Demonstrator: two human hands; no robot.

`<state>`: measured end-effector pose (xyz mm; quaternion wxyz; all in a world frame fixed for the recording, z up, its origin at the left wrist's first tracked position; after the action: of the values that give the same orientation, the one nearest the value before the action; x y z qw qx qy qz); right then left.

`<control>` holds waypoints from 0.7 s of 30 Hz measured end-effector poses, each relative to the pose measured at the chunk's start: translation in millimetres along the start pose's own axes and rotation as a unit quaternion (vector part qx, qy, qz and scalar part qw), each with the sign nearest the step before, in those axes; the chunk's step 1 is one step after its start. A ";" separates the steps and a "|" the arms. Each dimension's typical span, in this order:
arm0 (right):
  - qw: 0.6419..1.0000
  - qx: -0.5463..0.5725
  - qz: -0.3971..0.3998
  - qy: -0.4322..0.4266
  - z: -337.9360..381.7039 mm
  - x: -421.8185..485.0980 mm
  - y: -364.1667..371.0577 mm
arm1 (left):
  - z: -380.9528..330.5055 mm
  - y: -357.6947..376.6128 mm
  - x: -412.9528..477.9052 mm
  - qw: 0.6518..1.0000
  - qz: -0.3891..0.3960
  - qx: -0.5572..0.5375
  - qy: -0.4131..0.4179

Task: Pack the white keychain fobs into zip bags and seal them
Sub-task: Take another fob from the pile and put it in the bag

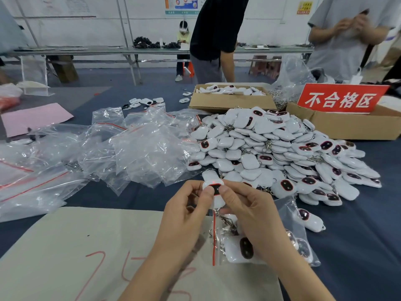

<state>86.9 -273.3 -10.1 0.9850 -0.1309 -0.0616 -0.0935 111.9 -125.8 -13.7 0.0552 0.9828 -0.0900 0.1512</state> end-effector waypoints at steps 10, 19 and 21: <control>1.000 -0.008 -0.022 -0.006 -0.1 0.3 -6.7 | -5.6 4.8 -3.4 1.000 0.010 0.016 0.023; 0.999 0.037 -0.021 0.001 -1.1 1.4 -7.4 | -9.0 10.8 -4.1 0.999 0.029 0.010 0.029; 0.998 0.055 -0.013 0.006 -2.8 2.0 -6.1 | -8.4 13.2 -4.2 0.999 0.037 0.003 0.027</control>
<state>87.9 -280.2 -10.9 0.9898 -0.0750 -0.0628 -0.1034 103.0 -136.9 -5.9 0.0493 0.9744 -0.1247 0.1802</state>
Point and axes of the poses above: each hand's wrist, its own x-axis towards the middle knuckle, its own y-axis out of the palm, z = x × y, the point moved 10 cm from there along x, towards the middle knuckle, and after that the axes turned 12 degrees about -x, right-handed, at the moved point
